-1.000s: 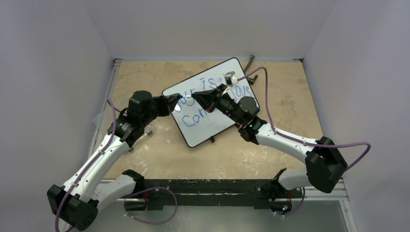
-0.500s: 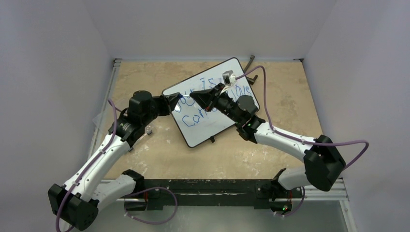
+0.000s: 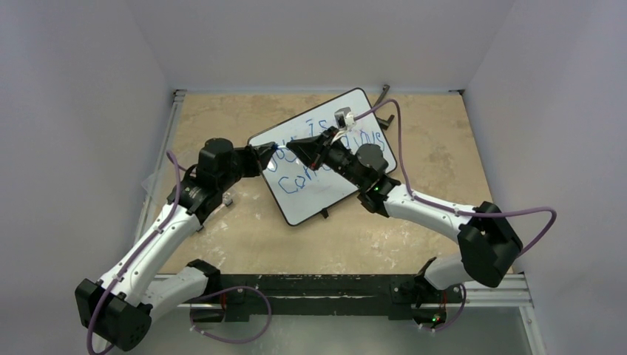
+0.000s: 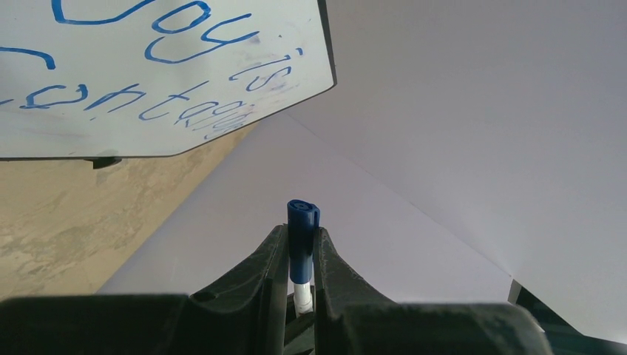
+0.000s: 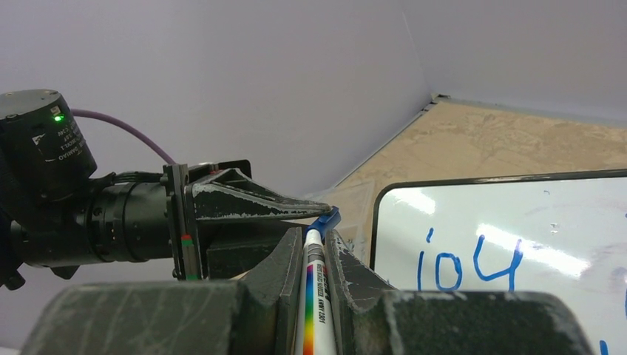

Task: Write a sentence on the whiteboard
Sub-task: Close the whiteboard marker at the center of the board.

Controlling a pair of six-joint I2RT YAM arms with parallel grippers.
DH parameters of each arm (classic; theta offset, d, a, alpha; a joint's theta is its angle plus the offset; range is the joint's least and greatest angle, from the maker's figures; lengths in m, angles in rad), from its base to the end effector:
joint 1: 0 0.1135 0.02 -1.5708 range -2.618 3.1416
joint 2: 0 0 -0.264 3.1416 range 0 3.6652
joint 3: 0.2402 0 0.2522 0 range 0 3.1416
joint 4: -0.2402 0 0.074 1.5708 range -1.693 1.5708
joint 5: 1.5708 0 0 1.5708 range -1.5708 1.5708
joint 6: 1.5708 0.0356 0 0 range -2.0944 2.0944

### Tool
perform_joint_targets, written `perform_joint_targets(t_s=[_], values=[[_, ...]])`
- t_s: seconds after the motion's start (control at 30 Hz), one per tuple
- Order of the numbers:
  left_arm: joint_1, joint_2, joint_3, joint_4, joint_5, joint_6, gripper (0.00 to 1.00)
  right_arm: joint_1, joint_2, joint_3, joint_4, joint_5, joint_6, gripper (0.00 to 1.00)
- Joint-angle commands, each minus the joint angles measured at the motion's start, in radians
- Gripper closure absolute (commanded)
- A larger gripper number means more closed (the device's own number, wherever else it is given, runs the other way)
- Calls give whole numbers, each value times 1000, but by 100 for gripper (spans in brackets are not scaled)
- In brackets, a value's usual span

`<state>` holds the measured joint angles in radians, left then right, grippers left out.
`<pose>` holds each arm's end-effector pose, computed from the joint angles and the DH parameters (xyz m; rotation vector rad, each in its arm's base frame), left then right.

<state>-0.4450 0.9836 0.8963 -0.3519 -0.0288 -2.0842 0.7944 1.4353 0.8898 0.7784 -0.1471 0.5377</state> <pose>0.2010 -0.0947 0.3251 -1.7647 1.6180 -1.4393 0.2283 0.2399 0.3245 -0.3177 1.4124 1.2102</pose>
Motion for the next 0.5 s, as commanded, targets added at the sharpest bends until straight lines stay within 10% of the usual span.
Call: perform_joint_targets(t_s=[0.0,0.47], values=[[3,-10,0,54,24,-15,100,15,8,54,3,36,-29,100],[3,-15,80,-106,51,5,100,145,130,195,-160,157,-224,100]])
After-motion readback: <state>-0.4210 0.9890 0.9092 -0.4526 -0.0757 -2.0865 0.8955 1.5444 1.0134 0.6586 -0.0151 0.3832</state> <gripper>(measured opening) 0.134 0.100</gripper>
